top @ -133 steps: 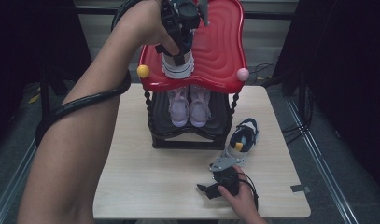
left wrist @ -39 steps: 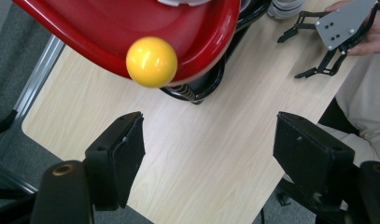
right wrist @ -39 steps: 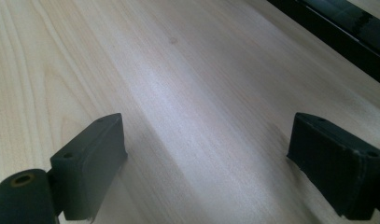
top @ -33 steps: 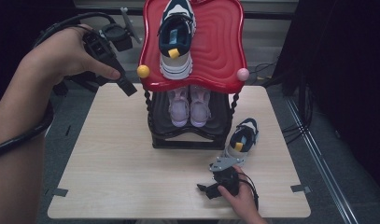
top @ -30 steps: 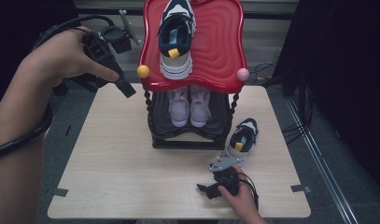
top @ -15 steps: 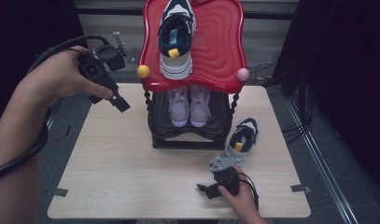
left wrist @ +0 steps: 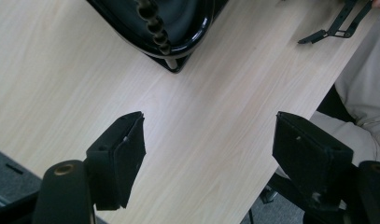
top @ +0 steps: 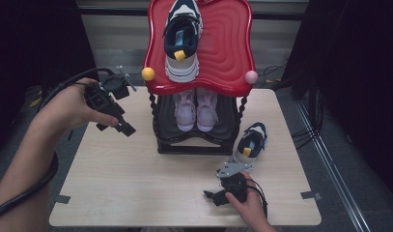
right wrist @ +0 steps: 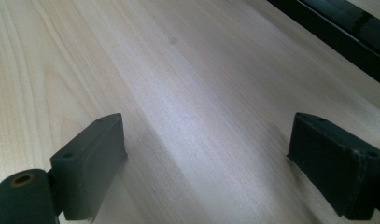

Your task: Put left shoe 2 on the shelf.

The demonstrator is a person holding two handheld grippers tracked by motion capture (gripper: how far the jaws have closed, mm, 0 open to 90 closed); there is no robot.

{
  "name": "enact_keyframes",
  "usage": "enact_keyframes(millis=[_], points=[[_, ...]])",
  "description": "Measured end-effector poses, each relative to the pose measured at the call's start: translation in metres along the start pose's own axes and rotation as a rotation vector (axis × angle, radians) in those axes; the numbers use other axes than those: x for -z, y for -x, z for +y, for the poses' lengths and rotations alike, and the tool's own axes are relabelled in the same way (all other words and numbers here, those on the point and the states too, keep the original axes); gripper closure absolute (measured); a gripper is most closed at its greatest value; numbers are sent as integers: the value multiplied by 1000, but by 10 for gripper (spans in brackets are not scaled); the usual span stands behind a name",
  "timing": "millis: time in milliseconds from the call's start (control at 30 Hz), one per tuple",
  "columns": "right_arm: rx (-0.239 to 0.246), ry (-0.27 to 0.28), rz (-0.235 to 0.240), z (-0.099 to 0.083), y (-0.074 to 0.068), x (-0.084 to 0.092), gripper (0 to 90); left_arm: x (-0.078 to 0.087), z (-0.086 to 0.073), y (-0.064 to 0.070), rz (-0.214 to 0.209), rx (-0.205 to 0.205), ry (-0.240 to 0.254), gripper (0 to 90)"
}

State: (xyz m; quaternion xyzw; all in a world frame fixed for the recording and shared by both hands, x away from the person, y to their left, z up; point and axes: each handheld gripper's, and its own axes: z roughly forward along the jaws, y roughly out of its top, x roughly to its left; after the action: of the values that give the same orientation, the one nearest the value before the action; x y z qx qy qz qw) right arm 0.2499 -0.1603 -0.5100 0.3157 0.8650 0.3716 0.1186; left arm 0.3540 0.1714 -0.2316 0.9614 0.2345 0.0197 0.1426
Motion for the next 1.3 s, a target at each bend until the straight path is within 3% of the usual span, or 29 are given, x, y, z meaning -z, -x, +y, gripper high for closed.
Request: enact_keyframes(millis=[667,1067,1300], points=[[4,3,-4,0,0,0,103,-89,-26,6,-74,12,4,251],[3,5,-1,0,0,0,103,-138,-43,9,-96,13,44,250],[3,2,-2,0,0,0,103,-167,-56,10,-132,40,53,248]])
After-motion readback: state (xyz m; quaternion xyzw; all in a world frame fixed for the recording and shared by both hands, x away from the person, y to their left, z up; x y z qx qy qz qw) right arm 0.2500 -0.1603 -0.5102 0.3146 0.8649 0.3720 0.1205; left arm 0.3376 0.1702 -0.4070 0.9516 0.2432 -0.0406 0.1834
